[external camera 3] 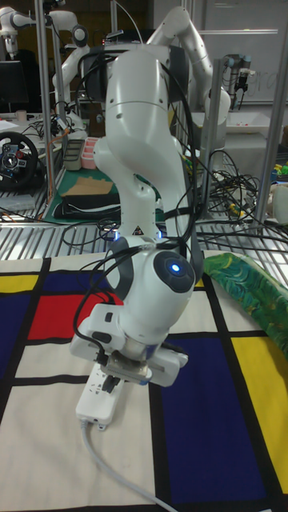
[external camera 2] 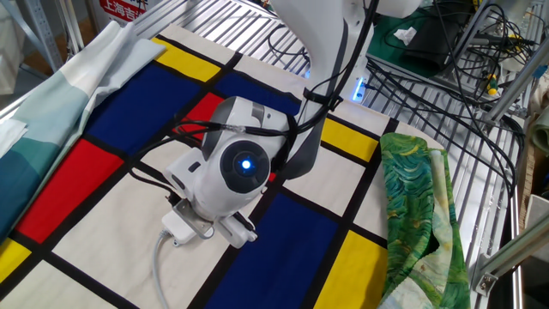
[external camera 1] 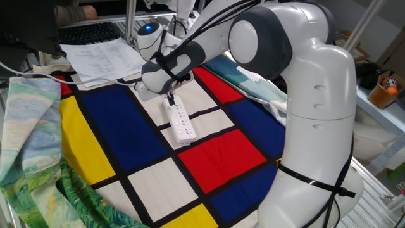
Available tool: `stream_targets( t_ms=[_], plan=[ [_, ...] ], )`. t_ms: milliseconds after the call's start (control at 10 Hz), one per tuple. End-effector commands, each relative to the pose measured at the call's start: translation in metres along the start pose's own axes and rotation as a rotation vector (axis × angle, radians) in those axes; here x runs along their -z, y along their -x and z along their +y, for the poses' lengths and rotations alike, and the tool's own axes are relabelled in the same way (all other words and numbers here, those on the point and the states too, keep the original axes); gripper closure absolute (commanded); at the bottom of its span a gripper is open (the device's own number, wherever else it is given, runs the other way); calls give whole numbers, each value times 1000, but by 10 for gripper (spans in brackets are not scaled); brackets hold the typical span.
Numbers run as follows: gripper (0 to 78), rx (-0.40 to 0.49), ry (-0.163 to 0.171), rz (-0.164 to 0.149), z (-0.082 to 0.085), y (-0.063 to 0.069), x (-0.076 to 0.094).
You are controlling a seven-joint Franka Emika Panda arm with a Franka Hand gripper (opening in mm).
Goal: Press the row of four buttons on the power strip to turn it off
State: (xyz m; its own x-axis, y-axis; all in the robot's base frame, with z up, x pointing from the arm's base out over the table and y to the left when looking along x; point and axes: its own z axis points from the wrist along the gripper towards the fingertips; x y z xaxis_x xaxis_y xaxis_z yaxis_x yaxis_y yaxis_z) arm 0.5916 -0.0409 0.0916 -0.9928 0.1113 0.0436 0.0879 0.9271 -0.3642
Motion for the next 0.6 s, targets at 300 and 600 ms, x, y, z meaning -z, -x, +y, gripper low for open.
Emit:
stream_targets(
  t_ms=[300, 600],
  plan=[
    [776, -10, 1, 1, 1, 1, -1],
    [776, -15, 0, 0, 3, 0, -3]
  ],
)
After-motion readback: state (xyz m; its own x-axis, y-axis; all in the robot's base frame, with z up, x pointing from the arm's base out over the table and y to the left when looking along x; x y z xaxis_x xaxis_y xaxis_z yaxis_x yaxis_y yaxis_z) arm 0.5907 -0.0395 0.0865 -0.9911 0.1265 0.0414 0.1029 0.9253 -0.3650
